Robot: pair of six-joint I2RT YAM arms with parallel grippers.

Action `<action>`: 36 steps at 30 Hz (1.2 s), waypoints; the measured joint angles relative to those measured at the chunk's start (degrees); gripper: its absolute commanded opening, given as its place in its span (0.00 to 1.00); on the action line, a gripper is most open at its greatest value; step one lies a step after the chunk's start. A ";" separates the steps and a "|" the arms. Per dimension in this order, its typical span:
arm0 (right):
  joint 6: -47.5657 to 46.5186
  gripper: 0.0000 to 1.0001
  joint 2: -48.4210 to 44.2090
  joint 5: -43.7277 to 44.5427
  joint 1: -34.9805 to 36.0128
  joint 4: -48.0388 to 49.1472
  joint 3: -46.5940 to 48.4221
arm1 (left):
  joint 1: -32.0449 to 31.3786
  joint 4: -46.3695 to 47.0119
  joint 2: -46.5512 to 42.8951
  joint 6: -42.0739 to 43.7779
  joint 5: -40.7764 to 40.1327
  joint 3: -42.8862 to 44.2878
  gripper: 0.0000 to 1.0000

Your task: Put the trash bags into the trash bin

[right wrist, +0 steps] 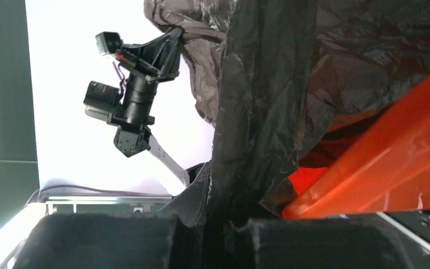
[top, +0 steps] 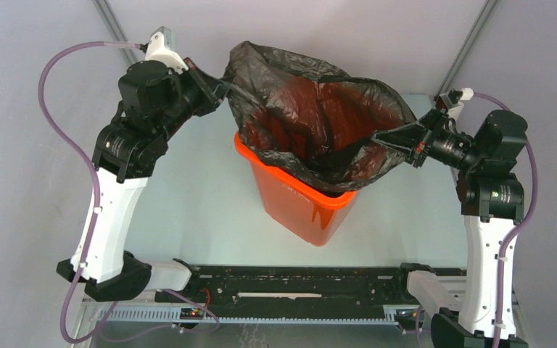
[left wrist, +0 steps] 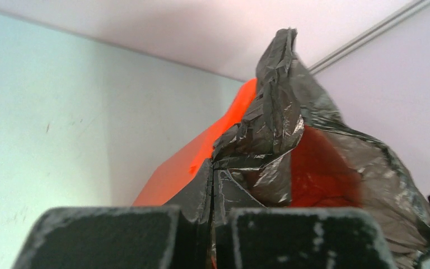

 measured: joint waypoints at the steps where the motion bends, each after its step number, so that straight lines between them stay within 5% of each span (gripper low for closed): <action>1: -0.81 0.11 -0.57 -1.70 -1.16 -2.01 0.00 | 1.46 -0.87 -0.74 -0.76 0.81 -1.46 0.00; 5: -4.31 0.19 -1.33 -3.96 -2.29 -6.60 0.00 | 4.61 -3.04 -2.95 -2.29 2.75 -6.58 0.00; 13: -12.35 0.68 -1.42 -3.72 -2.69 -15.47 0.02 | 7.15 -5.84 -3.56 -3.34 6.36 -10.49 0.00; 17: -16.15 0.80 -1.79 -2.56 -2.71 -19.85 0.35 | 7.19 -5.92 -3.58 -3.54 7.61 -10.49 0.00; 27: -22.34 0.84 -6.29 1.27 -1.75 -28.81 1.22 | 7.58 -5.95 -3.43 -3.50 8.59 -10.49 0.00; 36: -19.61 0.69 -7.74 8.22 3.63 -27.52 -0.24 | 7.63 -5.99 -3.04 -3.26 9.44 -10.49 0.00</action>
